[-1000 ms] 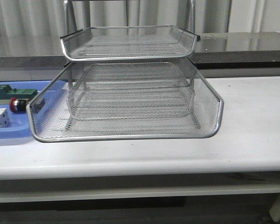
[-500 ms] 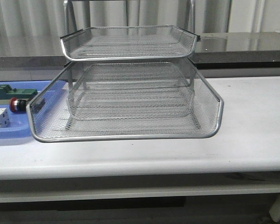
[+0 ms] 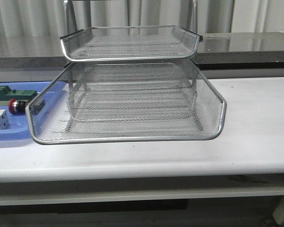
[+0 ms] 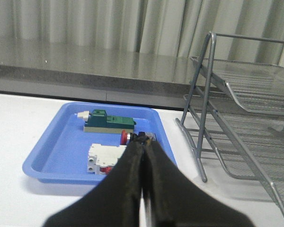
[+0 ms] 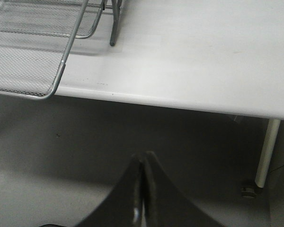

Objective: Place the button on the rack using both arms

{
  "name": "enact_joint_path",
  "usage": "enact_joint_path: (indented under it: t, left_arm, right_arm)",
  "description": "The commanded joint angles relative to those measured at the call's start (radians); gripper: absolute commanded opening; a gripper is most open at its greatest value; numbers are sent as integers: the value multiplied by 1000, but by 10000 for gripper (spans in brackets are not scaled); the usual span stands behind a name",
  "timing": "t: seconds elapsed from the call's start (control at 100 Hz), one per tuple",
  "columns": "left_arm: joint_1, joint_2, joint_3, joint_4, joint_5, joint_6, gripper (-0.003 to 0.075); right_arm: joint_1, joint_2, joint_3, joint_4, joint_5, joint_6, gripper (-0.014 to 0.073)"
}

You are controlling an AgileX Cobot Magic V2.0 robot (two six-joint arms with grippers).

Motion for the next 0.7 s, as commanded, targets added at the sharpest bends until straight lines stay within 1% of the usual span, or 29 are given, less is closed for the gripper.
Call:
enact_joint_path:
  t: [0.0,0.13,0.3,0.47,0.69]
  left_arm:
    - [2,61,-76,-54,-37,-11,-21]
    - [2,203,-204,-68,41,-11,-21]
    - [2,443,-440,-59,246,-11,-21]
    - [2,675,-672,-9,414,-1,-21]
    - [2,925,-872,31,568,-1,-21]
  right_arm:
    - [-3,3,-33,-4,-66,0,-69]
    - [-3,3,-33,-4,-66,0,-69]
    - [-3,3,-33,-4,-66,0,-69]
    - [-3,3,-33,-4,-66,0,-69]
    - [-3,3,-33,-4,-66,0,-69]
